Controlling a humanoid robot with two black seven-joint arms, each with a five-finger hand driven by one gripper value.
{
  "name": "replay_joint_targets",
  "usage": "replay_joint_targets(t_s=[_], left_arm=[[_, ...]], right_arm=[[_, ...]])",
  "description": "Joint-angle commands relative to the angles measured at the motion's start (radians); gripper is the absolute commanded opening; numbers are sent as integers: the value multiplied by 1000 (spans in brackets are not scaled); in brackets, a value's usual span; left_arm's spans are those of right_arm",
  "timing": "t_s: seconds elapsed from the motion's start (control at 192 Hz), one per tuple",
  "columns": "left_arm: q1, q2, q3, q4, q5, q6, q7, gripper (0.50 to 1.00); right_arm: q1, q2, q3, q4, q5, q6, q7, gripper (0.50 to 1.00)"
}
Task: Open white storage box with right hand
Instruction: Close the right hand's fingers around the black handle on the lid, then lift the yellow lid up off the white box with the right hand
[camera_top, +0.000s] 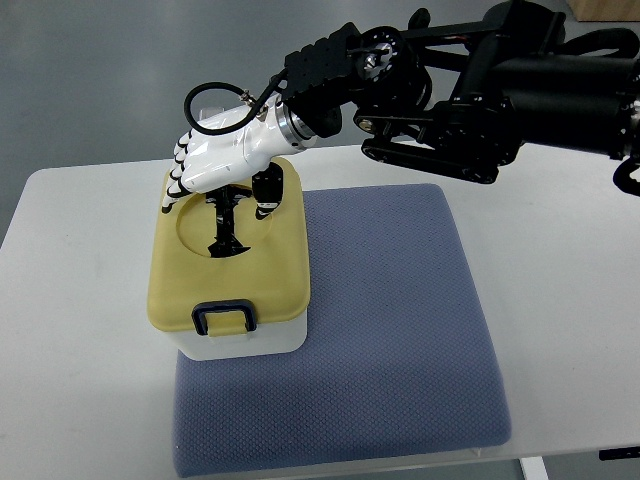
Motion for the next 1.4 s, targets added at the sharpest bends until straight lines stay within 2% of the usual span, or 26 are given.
replay_joint_targets(t_s=[0.0, 0.271, 0.465, 0.642, 0.773, 0.919, 1.3, 1.394], left_arm=[[0, 0, 0, 0, 0, -1, 0, 1000], [0, 0, 0, 0, 0, -1, 0, 1000], [0, 0, 0, 0, 0, -1, 0, 1000], [0, 0, 0, 0, 0, 0, 0, 1000], [0, 0, 0, 0, 0, -1, 0, 1000], [0, 0, 0, 0, 0, 0, 0, 1000], [0, 0, 0, 0, -1, 0, 0, 1000], [0, 0, 0, 0, 0, 0, 0, 1000]], right_arm=[[-7, -1, 0, 1, 0, -15, 0, 825], [-22, -7, 0, -1, 0, -17, 0, 756], [-39, -9, 0, -1, 0, -31, 0, 656], [-59, -16, 0, -1, 0, -68, 0, 652], [-65, -22, 2, -1, -1, -71, 2, 611], [-68, -22, 6, 1, 0, -71, 2, 500], [-68, -33, 16, 2, 14, -109, 12, 500], [-65, -35, 77, 4, 19, -111, 23, 500]])
